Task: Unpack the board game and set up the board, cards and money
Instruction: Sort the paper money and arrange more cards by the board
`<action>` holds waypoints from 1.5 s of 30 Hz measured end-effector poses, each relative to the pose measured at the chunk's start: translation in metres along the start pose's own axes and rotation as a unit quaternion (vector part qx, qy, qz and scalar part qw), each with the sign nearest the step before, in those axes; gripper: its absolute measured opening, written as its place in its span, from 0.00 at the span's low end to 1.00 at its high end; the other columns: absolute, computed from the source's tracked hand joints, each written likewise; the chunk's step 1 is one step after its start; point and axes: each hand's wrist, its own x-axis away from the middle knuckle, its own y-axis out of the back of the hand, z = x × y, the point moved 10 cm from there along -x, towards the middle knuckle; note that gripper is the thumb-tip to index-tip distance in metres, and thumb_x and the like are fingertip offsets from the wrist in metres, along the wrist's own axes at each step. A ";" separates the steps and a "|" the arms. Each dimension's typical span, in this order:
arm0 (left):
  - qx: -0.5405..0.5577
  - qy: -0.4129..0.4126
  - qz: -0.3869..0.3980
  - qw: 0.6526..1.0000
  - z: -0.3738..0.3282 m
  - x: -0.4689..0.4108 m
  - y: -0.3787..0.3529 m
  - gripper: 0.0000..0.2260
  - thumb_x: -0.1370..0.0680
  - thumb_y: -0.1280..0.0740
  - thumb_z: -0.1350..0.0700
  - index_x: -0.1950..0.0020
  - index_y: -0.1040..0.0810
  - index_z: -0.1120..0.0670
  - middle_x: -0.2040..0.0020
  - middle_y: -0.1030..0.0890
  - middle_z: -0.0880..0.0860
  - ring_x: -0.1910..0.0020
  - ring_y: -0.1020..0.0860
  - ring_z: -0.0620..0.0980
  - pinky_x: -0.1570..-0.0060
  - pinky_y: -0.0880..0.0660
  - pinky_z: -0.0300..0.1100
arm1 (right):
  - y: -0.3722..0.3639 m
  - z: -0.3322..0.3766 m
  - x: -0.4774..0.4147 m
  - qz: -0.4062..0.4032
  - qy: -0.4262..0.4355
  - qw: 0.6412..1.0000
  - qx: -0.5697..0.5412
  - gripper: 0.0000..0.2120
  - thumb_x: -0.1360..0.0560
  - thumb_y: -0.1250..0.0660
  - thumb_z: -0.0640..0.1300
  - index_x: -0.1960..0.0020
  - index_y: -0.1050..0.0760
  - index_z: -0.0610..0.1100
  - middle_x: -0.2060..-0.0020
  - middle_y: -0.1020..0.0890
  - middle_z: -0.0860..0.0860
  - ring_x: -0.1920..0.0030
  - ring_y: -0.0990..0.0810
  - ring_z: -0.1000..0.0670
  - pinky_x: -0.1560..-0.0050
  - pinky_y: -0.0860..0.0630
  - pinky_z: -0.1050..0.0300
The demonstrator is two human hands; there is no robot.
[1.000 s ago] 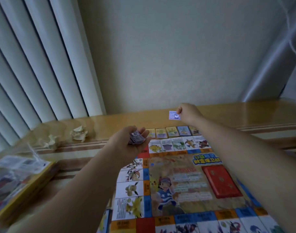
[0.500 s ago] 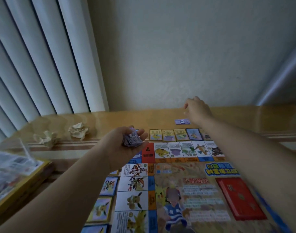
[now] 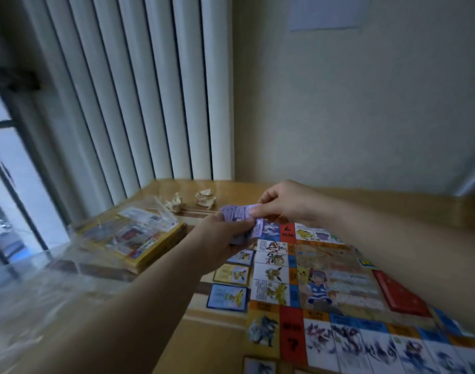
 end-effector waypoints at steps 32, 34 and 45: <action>0.148 0.014 -0.045 0.988 -0.001 0.089 0.117 0.15 0.19 0.48 0.70 0.37 0.29 0.62 0.46 0.19 0.59 0.51 0.19 0.53 0.55 0.23 0.48 | -0.099 0.060 -0.022 -0.109 0.151 0.982 0.033 0.12 0.22 0.37 0.51 0.51 0.22 0.42 0.62 0.21 0.51 0.62 0.23 0.53 0.58 0.28 0.58; 0.119 -0.002 -0.030 0.992 0.002 0.096 0.101 0.12 0.20 0.46 0.70 0.43 0.26 0.61 0.55 0.16 0.57 0.58 0.17 0.50 0.59 0.19 0.45 | -0.105 0.076 0.013 -0.054 0.163 0.985 0.000 0.15 0.21 0.39 0.51 0.53 0.22 0.39 0.64 0.19 0.50 0.66 0.22 0.57 0.60 0.28 0.66; 0.053 0.026 0.011 0.998 0.042 0.145 0.021 0.07 0.21 0.40 0.67 0.48 0.23 0.60 0.57 0.19 0.57 0.63 0.19 0.49 0.64 0.20 0.38 | -0.083 0.034 0.112 -0.030 0.057 0.998 0.024 0.09 0.31 0.26 0.51 0.64 0.21 0.47 0.71 0.22 0.56 0.71 0.25 0.62 0.68 0.32 0.66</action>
